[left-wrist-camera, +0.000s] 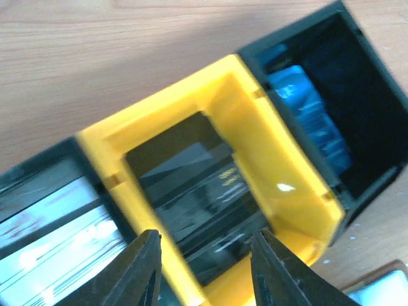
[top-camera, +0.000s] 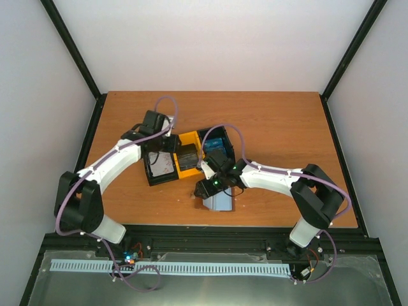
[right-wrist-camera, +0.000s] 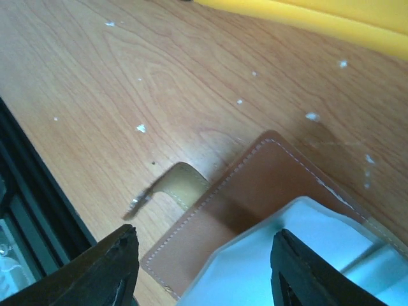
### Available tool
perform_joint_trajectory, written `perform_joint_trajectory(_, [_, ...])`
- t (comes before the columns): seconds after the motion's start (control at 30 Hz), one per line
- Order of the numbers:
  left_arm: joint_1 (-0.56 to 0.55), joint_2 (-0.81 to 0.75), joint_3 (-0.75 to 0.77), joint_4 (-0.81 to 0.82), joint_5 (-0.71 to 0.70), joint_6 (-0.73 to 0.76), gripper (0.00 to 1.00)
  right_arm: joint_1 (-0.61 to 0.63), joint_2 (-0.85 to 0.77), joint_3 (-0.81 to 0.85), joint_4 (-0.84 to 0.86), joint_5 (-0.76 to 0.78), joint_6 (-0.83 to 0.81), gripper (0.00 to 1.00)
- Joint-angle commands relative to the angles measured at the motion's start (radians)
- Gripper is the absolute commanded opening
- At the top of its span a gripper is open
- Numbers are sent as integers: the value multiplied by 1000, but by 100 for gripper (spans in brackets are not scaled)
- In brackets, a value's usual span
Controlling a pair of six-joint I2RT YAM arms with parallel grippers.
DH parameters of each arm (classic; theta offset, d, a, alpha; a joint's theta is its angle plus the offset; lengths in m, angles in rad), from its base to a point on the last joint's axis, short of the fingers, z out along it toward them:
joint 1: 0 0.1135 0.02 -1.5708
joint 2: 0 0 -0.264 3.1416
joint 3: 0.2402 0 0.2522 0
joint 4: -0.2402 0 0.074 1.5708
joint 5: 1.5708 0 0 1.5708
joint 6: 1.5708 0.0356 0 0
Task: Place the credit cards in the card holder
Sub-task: Adjust the storage box at the center of the board.
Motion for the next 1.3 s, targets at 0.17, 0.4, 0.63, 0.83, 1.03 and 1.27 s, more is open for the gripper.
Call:
perform_joint_trajectory(0.17, [115, -40, -107, -81, -18, -44, 33, -7, 81, 61, 2, -53, -54, 56])
perform_joint_trajectory(0.4, [117, 24, -106, -98, -87, -17, 27, -12, 103, 40, -13, -35, -59, 51])
perform_joint_trajectory(0.63, [117, 123, -83, -87, -127, 42, 32, -16, 131, 35, -51, 16, -42, 46])
perform_joint_trajectory(0.83, [118, 177, -55, -84, -123, 51, 40, -23, 125, 34, -56, 27, -34, 46])
perform_joint_trajectory(1.03, [117, 194, -44, -73, -137, 87, 45, -31, 127, 39, -61, 32, -32, 46])
perform_joint_trajectory(1.27, [117, 220, -31, -73, -136, 145, 49, -34, 137, 52, -78, 34, -37, 46])
